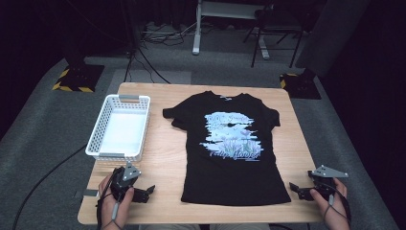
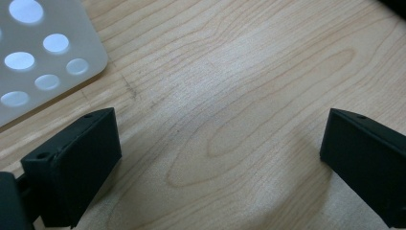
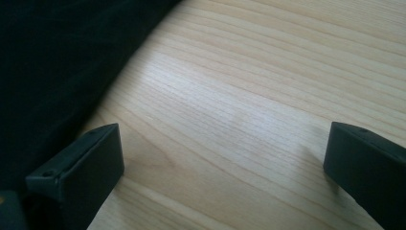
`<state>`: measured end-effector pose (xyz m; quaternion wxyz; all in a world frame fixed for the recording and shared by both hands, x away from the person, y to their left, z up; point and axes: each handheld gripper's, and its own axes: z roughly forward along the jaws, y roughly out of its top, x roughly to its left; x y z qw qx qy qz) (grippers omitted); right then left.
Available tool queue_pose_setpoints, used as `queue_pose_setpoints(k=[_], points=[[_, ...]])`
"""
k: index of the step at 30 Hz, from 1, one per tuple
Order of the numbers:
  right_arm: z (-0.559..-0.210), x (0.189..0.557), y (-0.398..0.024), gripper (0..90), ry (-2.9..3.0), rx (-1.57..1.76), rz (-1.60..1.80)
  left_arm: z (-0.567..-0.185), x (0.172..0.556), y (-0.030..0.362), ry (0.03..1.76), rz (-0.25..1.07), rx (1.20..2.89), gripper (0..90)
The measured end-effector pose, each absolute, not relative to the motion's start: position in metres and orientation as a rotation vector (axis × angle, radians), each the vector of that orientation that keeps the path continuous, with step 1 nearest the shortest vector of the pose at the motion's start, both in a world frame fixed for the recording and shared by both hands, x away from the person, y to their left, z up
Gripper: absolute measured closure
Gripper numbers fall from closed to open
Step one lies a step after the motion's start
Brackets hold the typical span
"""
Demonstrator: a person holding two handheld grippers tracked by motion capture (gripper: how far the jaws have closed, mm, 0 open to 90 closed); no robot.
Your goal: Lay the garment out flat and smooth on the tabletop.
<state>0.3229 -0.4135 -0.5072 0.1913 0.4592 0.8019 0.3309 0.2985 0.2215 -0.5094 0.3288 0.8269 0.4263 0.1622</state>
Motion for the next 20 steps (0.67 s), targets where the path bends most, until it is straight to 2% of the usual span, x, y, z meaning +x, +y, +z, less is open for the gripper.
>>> queue_pose_setpoints(k=[20], points=[[-0.5073,0.3228,-0.409,0.0,2.273,1.264,0.939,-0.5095,0.2984,0.2214,1.116,0.424,2.164,0.3]])
